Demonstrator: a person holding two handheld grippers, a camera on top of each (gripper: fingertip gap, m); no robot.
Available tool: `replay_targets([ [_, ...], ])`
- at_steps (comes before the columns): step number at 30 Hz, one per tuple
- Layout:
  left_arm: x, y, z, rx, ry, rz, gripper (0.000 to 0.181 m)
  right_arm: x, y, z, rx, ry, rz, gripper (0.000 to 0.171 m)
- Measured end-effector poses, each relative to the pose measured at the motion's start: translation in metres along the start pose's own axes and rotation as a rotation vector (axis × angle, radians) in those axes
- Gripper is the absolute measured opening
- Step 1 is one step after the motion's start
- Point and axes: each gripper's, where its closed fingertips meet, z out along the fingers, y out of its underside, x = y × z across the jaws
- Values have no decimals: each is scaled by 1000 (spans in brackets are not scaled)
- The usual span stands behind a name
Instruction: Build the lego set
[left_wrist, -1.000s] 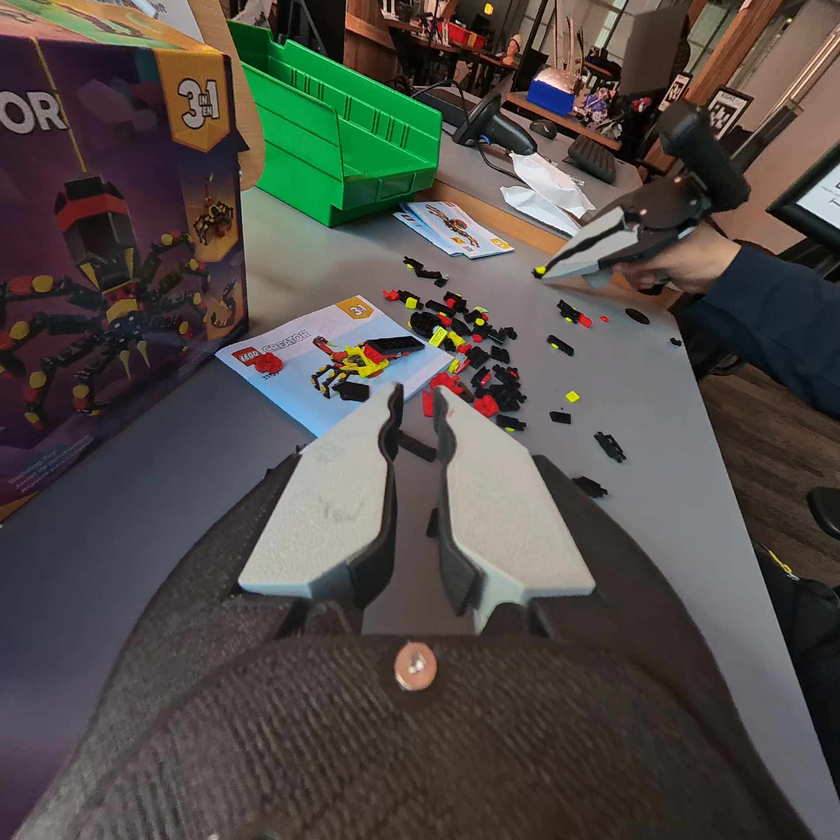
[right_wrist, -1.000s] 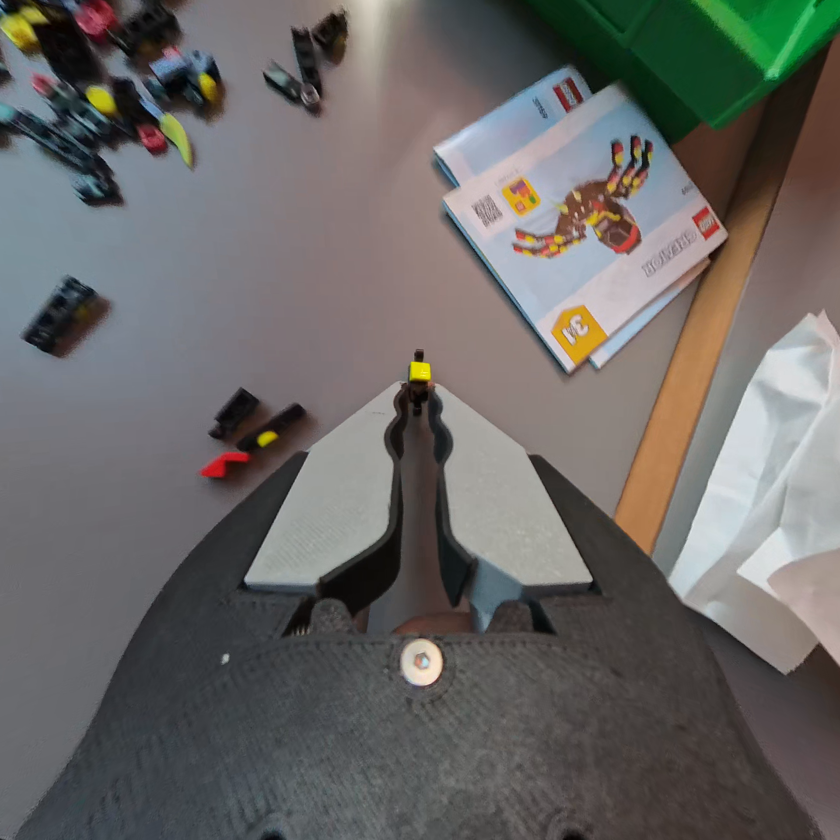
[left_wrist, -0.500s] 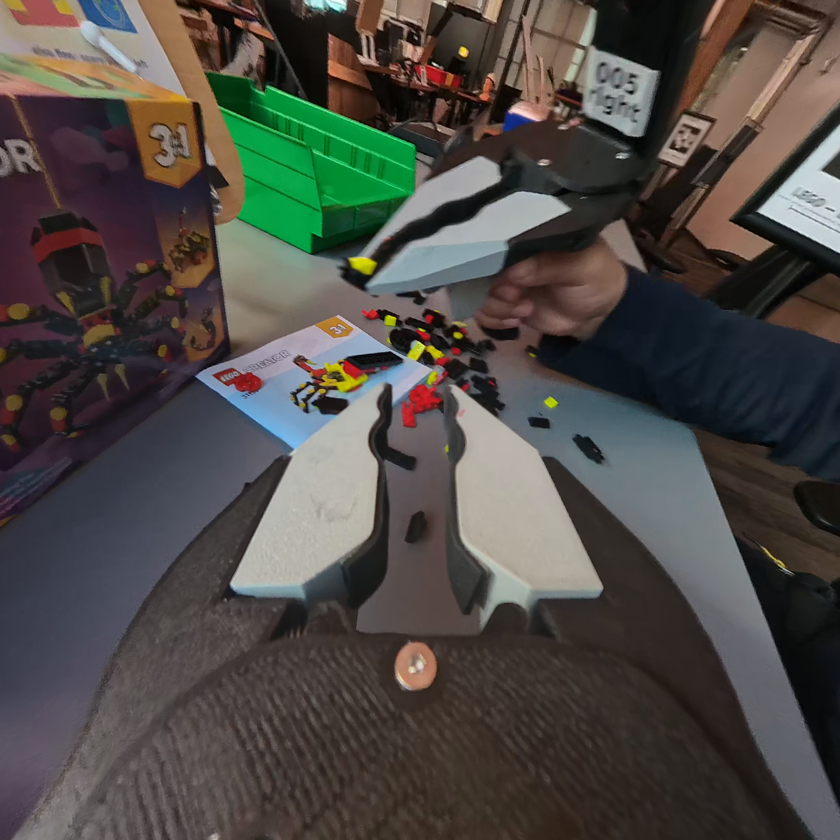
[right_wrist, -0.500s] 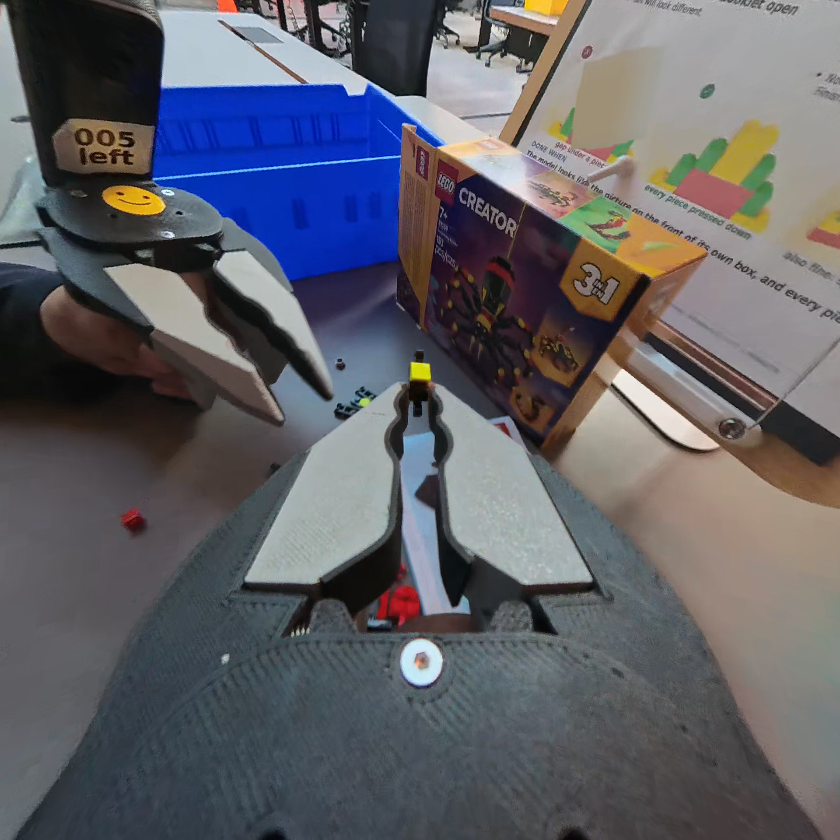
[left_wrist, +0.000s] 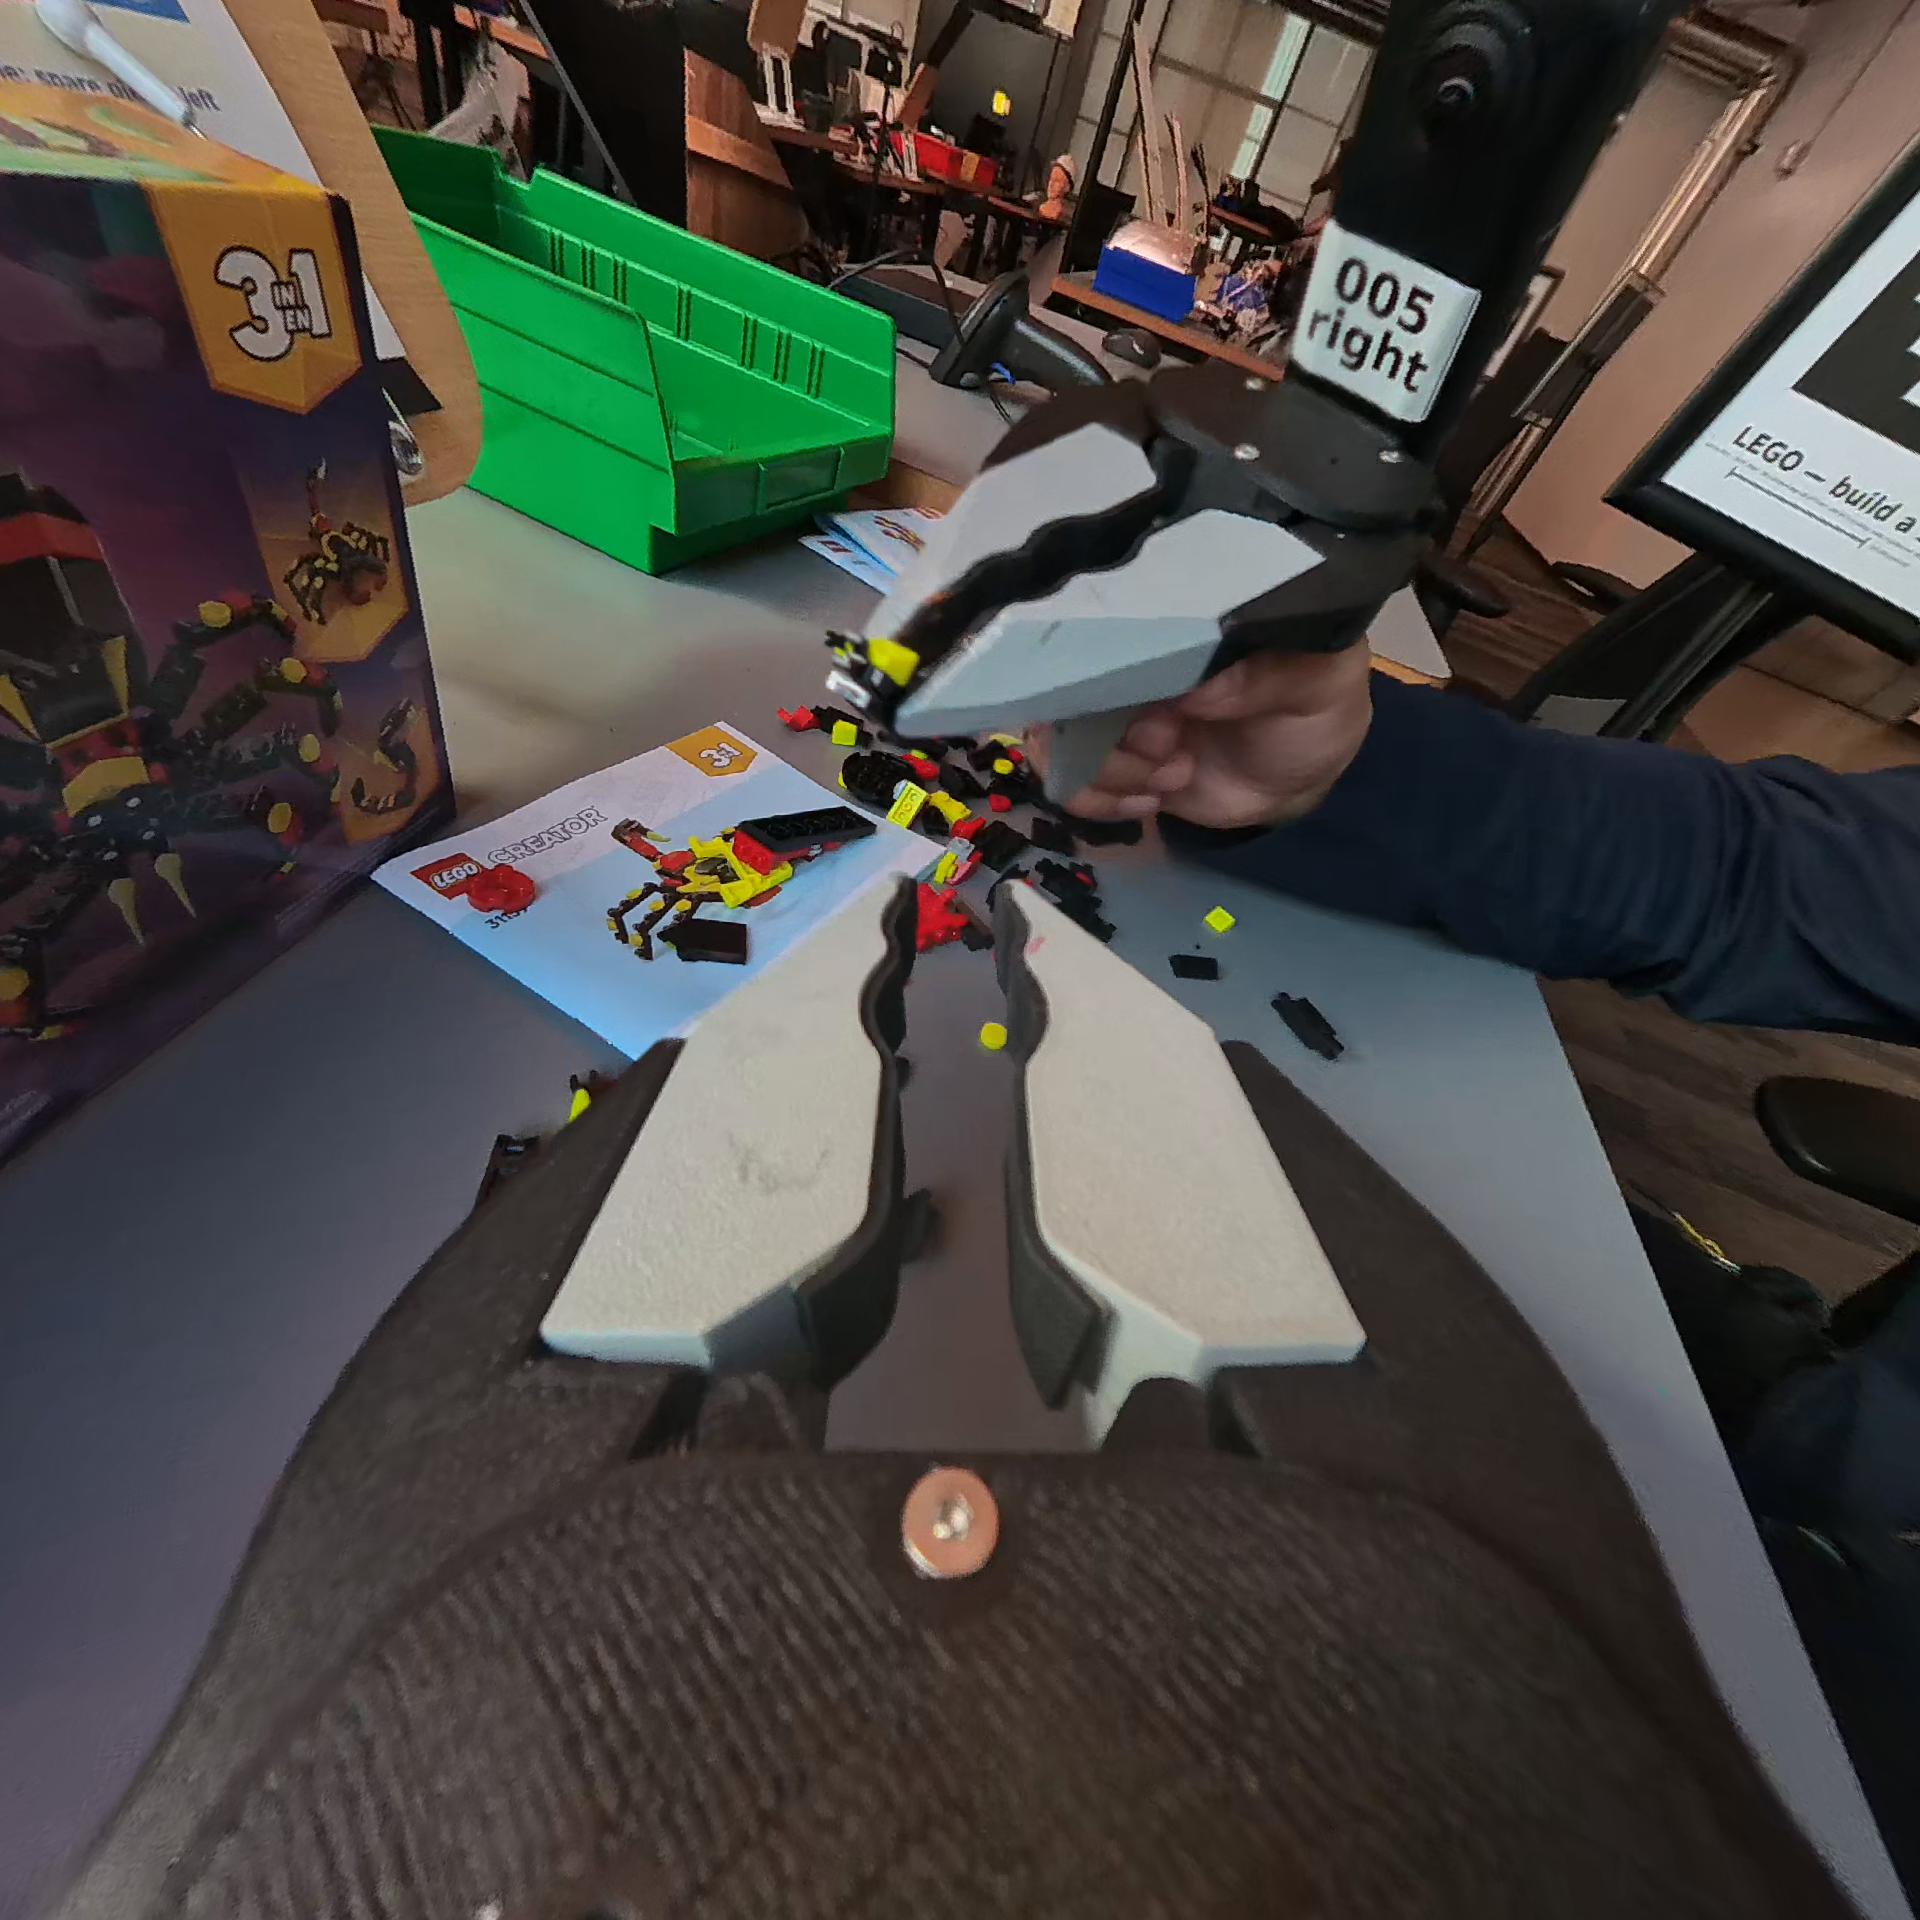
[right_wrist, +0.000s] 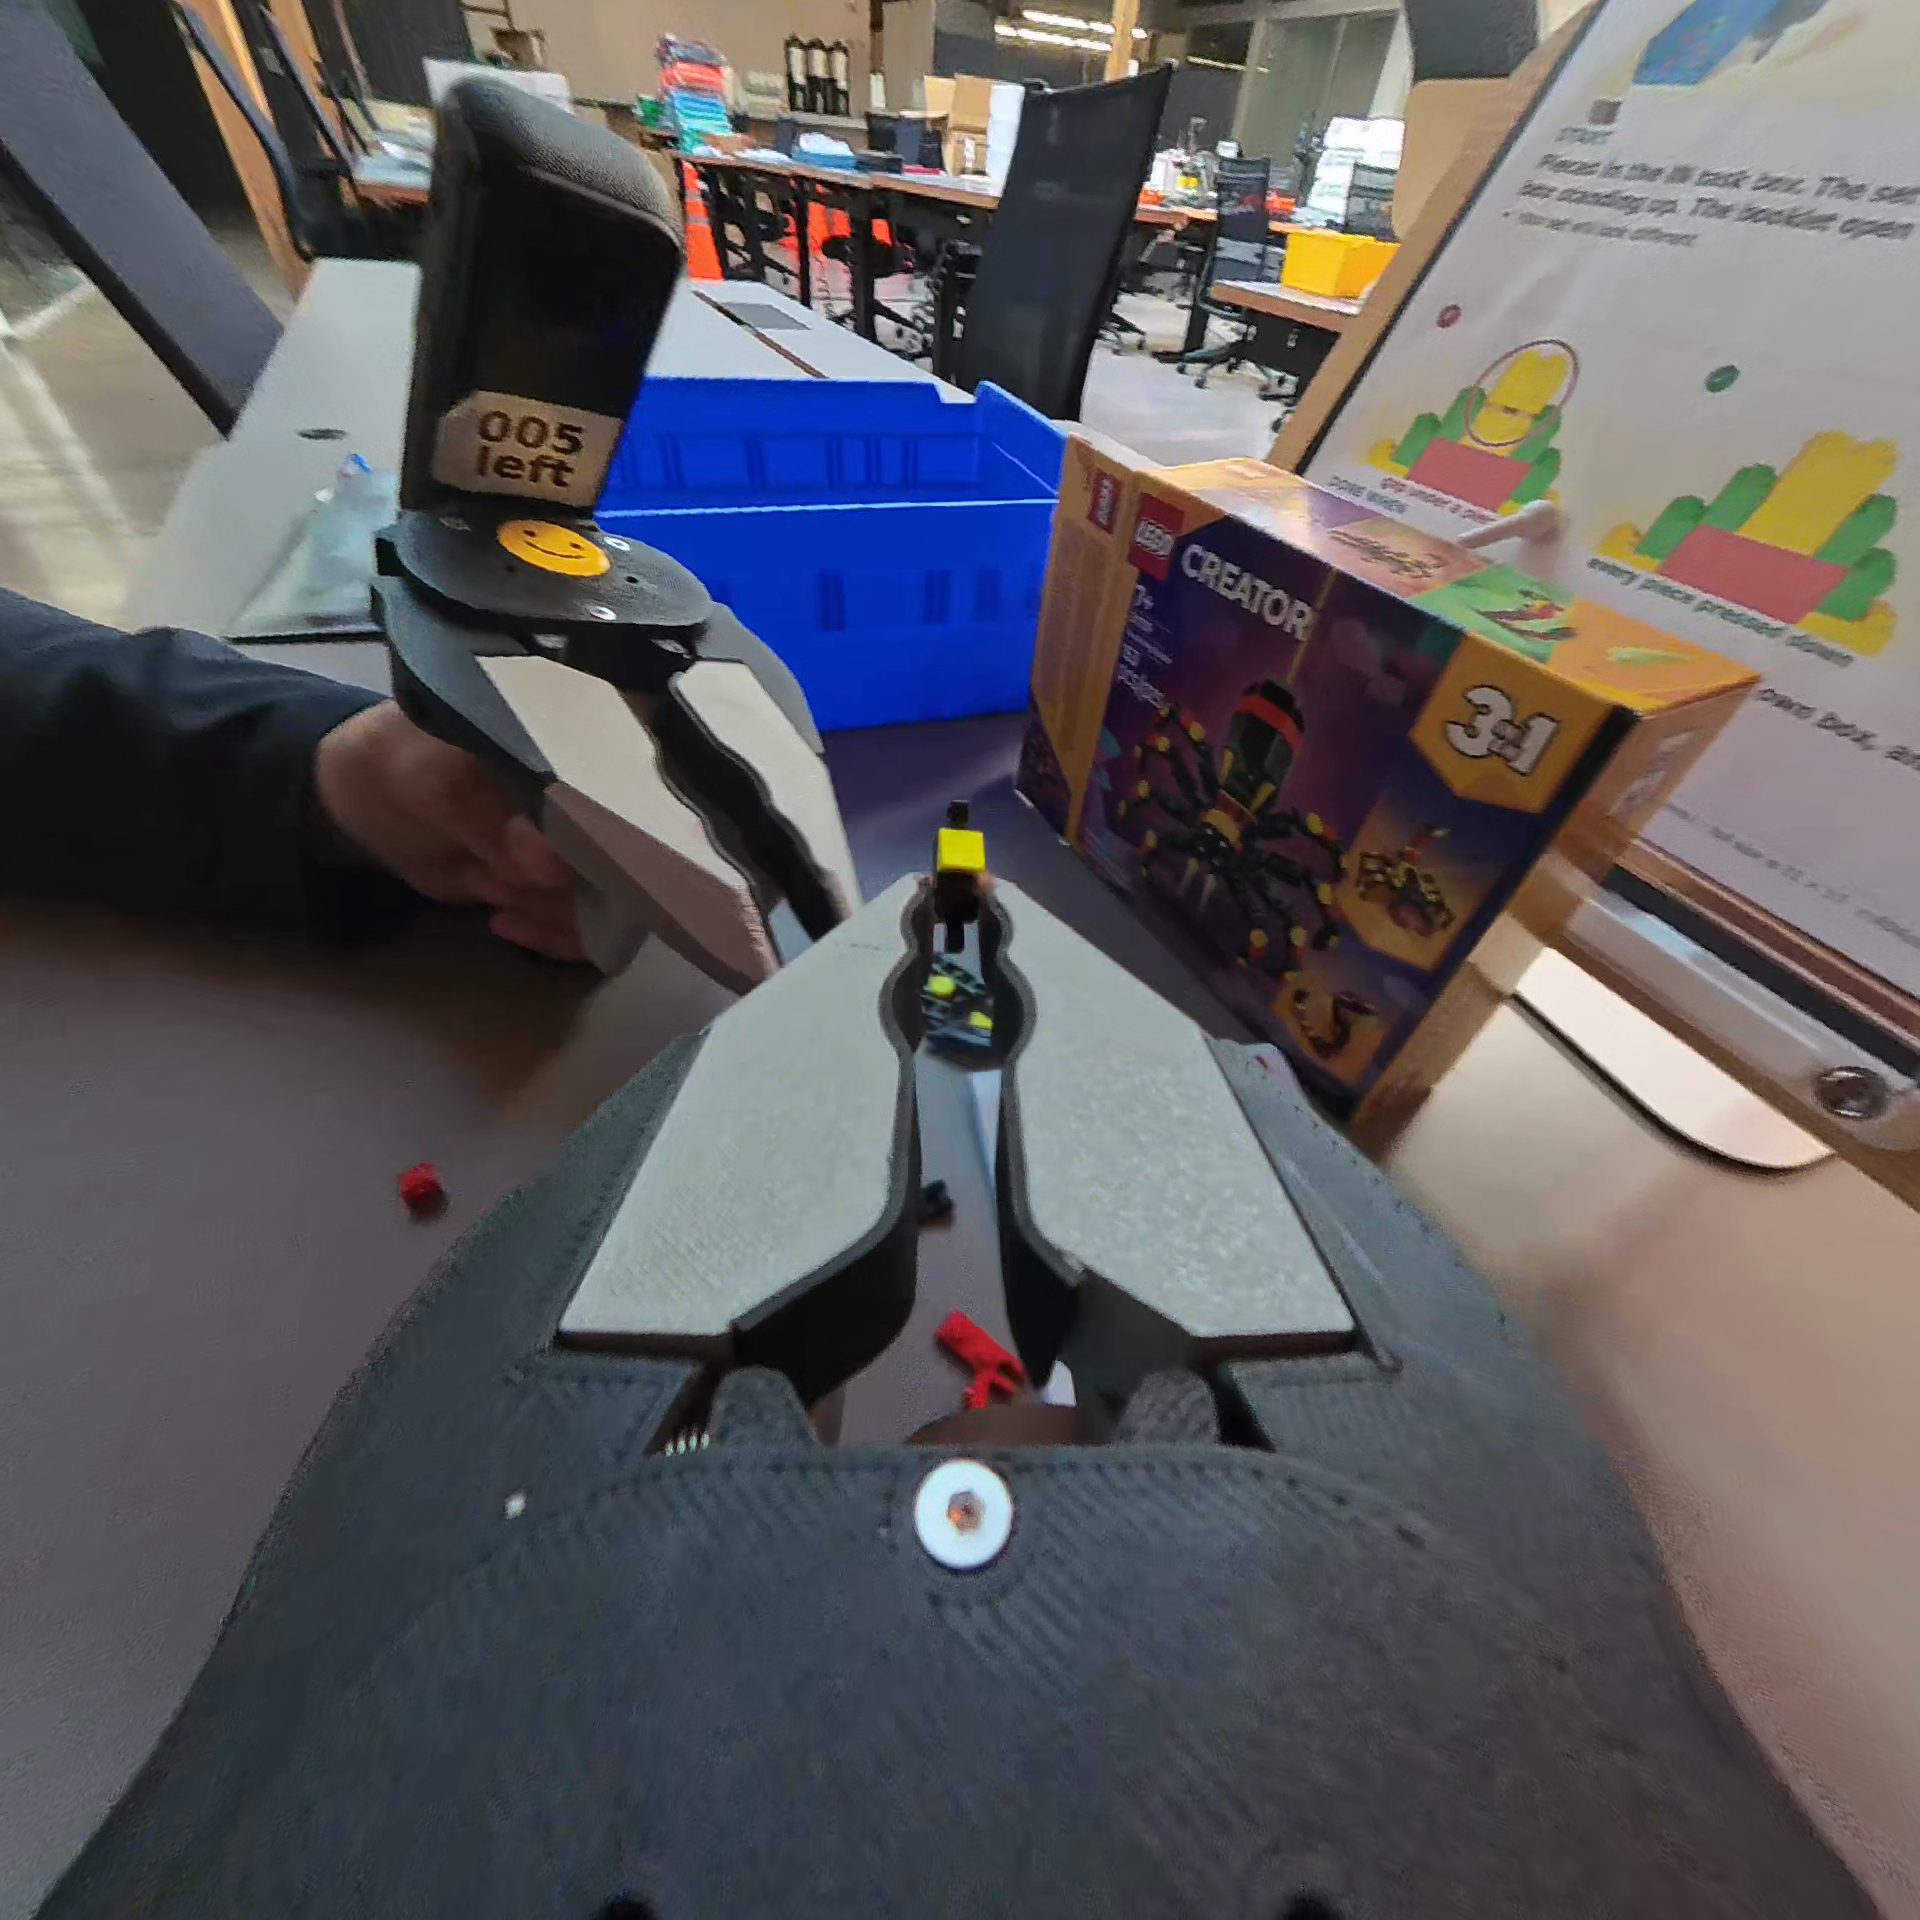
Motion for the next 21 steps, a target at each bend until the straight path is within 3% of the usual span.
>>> replay_targets([
  [5, 12, -4, 1, 32, 36, 47, 19, -25, -8, 6, 66, -156, 173, 4],
  [15, 17, -13, -9, 92, 19, 149, 15, -18, 4, 4, 21, -137, 90, 5],
  [21, 5, -20, -15, 135, -2, 59, 27, -32, -6, -1, 92, -280, 183, 5],
])
